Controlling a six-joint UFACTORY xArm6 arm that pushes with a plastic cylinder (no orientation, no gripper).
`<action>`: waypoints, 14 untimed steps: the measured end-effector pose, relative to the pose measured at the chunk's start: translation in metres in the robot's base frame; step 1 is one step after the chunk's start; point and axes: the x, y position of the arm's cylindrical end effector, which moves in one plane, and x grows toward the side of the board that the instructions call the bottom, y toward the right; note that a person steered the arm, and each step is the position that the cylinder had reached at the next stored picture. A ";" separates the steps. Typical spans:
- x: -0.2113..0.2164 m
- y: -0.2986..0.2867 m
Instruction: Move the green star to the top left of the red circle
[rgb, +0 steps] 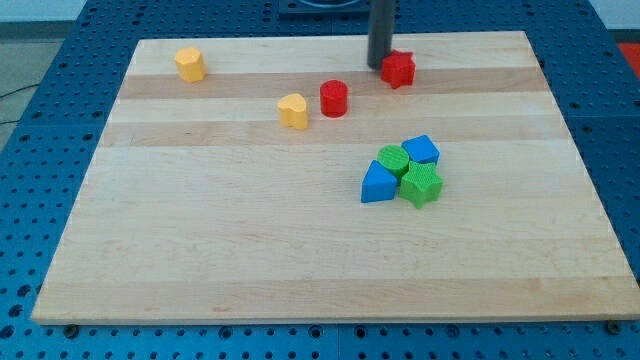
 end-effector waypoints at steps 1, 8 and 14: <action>-0.028 0.037; 0.260 0.080; 0.222 0.012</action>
